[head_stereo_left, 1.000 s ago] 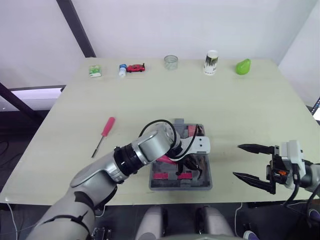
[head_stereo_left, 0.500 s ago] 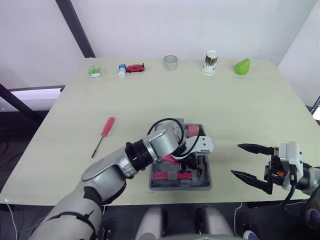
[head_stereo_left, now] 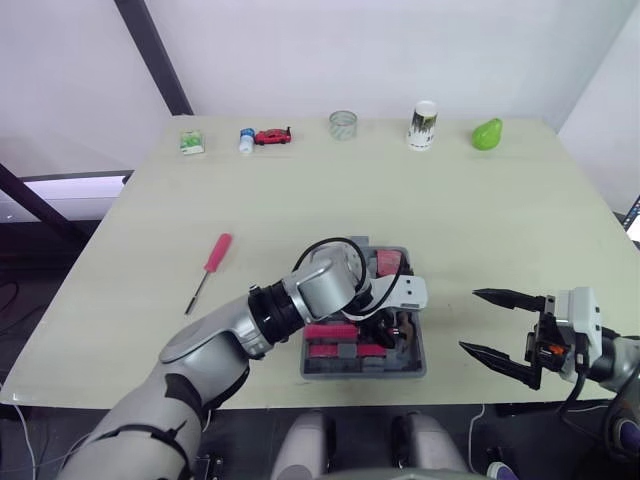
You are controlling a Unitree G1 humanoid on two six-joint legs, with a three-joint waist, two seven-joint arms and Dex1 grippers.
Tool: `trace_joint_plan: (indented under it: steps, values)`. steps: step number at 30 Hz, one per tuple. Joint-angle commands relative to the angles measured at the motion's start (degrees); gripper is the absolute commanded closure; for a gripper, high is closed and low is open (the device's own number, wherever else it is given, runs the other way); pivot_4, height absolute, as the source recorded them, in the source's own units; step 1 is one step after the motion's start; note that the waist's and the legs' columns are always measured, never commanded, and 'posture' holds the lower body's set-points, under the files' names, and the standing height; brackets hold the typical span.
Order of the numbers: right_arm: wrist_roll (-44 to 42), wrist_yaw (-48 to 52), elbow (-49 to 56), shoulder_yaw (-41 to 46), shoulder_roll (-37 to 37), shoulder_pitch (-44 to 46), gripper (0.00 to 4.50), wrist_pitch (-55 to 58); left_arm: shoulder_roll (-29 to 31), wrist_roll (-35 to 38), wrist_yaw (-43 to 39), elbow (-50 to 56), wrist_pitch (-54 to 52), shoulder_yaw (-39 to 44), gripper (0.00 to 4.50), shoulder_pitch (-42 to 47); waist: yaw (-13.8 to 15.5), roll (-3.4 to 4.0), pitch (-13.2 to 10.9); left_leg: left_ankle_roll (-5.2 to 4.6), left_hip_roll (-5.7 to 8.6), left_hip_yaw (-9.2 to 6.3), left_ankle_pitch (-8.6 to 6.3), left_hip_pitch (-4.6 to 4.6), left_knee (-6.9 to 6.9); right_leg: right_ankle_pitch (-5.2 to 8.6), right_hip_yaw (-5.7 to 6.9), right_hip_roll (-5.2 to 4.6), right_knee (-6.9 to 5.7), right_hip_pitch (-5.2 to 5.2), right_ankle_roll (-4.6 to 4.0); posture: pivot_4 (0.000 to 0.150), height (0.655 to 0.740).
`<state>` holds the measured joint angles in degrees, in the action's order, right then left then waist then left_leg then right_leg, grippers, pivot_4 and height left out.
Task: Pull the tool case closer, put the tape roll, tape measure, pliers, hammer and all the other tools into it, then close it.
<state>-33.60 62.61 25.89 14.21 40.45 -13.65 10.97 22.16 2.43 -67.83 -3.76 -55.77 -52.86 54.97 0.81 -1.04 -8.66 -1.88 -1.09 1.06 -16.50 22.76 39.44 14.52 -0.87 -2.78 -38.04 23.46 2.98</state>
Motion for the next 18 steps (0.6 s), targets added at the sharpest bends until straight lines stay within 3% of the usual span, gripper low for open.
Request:
trace_joint_plan:
  steps: [1,18]
  values:
    - [-0.44,0.47,0.30,0.58,-0.01,0.05,0.00,-1.28,0.54,-1.20,0.42,1.49,0.14,0.10,2.39,0.35,-0.02,0.00,0.00,0.00,0.00,0.00,0.00,0.00,0.00,0.00,0.00,0.00,0.00,0.00,0.00,0.150,0.7400]
    - [-0.55,0.01,0.12,-0.57,-0.39,1.27,0.00,-1.16,4.34,-0.28,-1.96,0.44,6.76,6.41,2.39,0.35,0.01,0.01,0.00,0.00,-0.01,0.00,0.00,0.01,0.00,0.00,0.01,0.00,0.01,0.00,0.00,0.150,0.7400]
